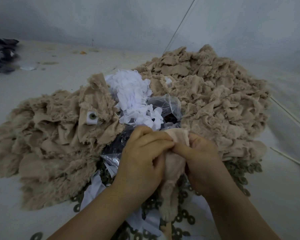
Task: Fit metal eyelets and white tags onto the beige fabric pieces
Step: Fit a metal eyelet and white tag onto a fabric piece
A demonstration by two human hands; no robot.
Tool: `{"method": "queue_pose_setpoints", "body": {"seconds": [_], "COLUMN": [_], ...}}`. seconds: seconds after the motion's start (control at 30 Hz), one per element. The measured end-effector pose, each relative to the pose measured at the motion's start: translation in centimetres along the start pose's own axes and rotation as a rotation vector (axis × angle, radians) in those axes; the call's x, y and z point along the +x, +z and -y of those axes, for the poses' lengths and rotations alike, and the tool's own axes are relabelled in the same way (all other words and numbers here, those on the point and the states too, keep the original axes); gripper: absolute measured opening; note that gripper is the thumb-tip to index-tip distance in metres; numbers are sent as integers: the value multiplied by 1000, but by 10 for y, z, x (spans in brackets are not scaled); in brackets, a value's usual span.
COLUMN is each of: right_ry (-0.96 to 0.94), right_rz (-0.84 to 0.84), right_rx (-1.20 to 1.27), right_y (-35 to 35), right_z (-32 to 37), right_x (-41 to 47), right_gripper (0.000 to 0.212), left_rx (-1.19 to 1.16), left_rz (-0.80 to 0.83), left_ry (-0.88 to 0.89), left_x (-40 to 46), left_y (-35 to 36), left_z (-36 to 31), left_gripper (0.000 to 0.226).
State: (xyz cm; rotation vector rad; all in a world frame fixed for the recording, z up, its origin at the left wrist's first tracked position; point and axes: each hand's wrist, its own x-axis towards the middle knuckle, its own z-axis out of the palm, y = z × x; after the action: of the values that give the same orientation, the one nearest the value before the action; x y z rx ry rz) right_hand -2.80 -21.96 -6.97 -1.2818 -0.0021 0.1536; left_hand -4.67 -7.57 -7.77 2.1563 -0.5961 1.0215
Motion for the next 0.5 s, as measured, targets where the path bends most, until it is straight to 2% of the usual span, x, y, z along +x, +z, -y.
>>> {"method": "queue_pose_setpoints", "body": {"seconds": [0.1,0.2,0.23,0.37,0.43,0.5], "right_ry": [138,256,279,245,178,80], "right_rz": [17,70,91,59,25,-92], "right_rx": [95,123,93,-73,-314,-882], "right_y": [0,-2,-2,1,-5,-18], "right_z": [6,13,15,22,28,40], "right_x": [0,-4,-5,-13,-21,-31], "right_gripper": [23,56,61,22,13,20], "left_rx": [-6,-5,-7,60,72,81], "left_rz": [101,178,168,96,80,86], "left_ry": [52,179,209,282,306,326], "left_x": [-3,-5,-5,-7,-9,-10], "left_y": [-4,-6,-7,-9,-9,-10], "left_z": [6,12,13,14,14,15], "left_gripper": [24,28,26,24,26,27]}}
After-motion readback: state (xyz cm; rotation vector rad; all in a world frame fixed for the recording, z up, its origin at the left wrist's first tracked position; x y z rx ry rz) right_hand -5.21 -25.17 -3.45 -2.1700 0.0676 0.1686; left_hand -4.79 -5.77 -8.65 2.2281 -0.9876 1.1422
